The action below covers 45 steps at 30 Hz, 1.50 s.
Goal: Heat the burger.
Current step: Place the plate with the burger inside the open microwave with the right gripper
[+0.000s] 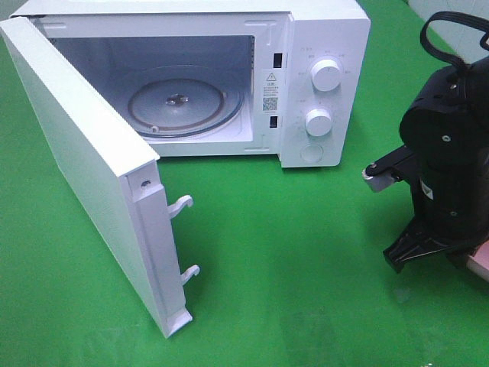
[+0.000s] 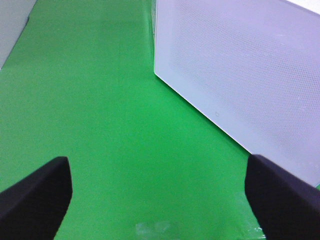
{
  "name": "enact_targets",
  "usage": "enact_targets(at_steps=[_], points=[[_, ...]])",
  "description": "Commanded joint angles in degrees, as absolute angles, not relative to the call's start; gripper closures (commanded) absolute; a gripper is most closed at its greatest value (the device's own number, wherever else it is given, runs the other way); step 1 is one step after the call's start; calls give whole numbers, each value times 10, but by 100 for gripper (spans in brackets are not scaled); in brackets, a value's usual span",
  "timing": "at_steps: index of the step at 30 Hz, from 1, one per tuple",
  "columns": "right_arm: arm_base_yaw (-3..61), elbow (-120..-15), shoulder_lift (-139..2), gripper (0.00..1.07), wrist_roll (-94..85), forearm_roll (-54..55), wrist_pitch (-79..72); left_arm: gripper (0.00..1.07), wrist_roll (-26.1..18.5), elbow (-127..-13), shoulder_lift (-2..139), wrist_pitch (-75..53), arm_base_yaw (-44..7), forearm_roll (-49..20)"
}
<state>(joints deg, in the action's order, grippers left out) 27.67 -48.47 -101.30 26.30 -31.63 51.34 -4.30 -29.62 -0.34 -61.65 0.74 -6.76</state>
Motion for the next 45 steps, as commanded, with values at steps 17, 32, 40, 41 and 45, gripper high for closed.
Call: enact_targets(at_steps=[17,32,40,41,45], points=[[306,-446,-929,107,281,-352,577,18,-44,-296,-12,-612,9,-72],[386,-380,-839,107,285,-352,590,18,-44,-296,-12,-612,9,-72],[443,-363,-803,107,285,-352,611,18,-44,-296,-12,-612,9,-72],[458,-363,-795,107,285,-352,619,18,-44,-296,-12,-612,9,-72],[485,-358,-793,107,285,-352,627,18,-44,-296,-12,-612,9,-72]])
